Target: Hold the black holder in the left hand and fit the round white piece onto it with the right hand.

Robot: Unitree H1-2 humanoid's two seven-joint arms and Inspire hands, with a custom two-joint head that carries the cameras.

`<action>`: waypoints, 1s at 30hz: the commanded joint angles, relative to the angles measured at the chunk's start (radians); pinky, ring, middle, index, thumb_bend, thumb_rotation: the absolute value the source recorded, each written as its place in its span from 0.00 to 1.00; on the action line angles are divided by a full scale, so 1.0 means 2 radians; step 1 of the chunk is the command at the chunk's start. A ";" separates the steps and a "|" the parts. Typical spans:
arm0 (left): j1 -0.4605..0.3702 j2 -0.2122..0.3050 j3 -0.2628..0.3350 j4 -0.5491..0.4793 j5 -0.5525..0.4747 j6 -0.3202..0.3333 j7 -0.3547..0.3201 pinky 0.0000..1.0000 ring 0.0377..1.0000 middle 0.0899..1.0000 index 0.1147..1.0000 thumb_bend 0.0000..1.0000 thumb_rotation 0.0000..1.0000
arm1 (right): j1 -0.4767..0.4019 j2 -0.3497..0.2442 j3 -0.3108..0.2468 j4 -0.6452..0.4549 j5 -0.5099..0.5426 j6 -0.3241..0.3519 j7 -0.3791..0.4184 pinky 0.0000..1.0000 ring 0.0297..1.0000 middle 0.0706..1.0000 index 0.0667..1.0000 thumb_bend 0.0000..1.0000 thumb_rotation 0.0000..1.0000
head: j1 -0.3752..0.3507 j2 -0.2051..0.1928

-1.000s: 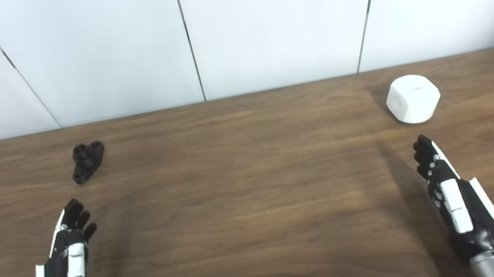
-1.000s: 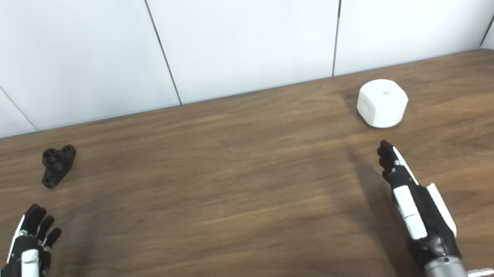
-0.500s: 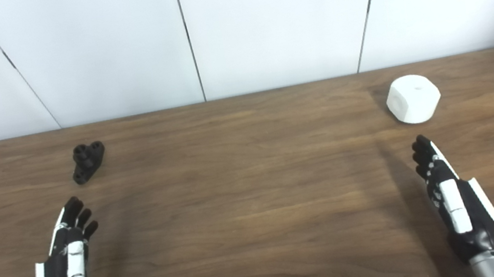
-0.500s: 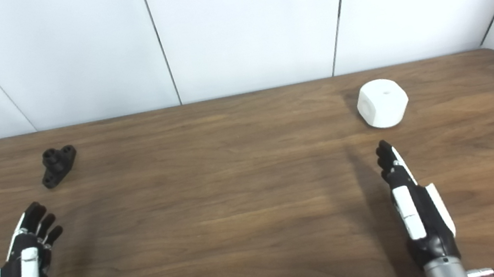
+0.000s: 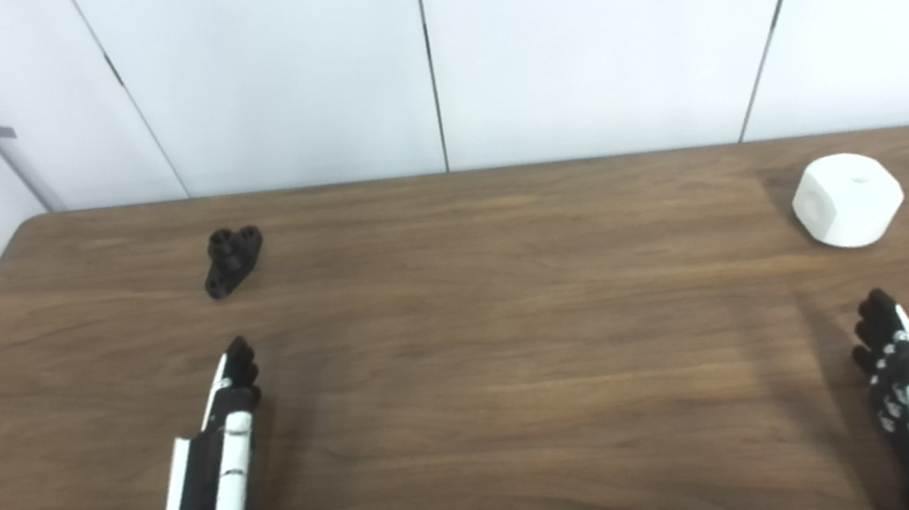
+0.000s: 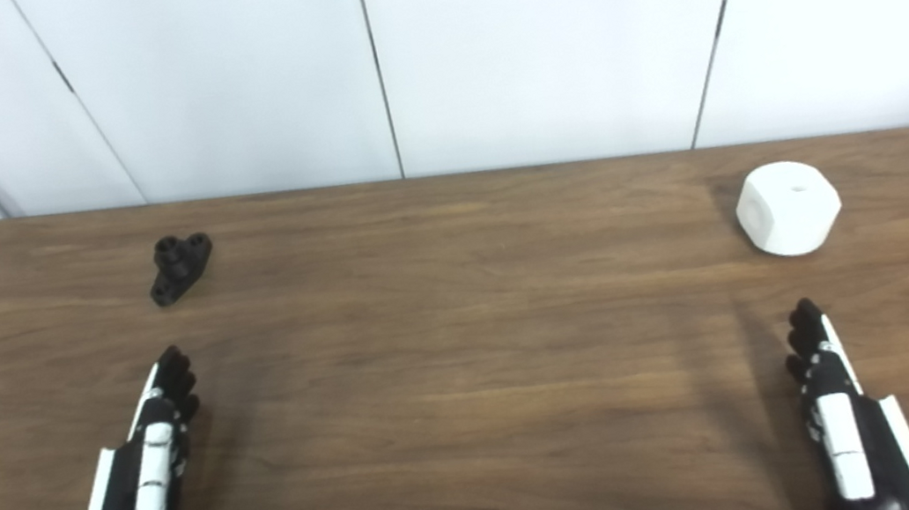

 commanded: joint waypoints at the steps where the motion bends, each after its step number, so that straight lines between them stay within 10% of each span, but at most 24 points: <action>1: 0.010 -0.015 -0.005 -0.004 0.005 -0.001 0.007 1.00 1.00 0.99 0.98 0.49 0.87 | -0.001 -0.005 -0.005 -0.011 0.005 -0.020 0.005 1.00 1.00 1.00 1.00 0.59 1.00 | 0.003 -0.002; 13: 0.004 -0.019 -0.011 0.023 0.032 -0.026 0.017 1.00 0.99 0.98 0.99 0.57 0.83 | -0.004 0.000 -0.012 -0.003 -0.008 -0.014 -0.003 1.00 1.00 0.99 0.99 0.53 1.00 | 0.033 -0.047; 30: -0.004 -0.016 -0.007 -0.003 0.051 -0.016 0.036 0.97 0.96 0.95 0.94 0.55 0.72 | -0.004 -0.004 -0.017 -0.008 -0.007 -0.006 -0.001 1.00 1.00 1.00 1.00 0.54 1.00 | 0.031 -0.041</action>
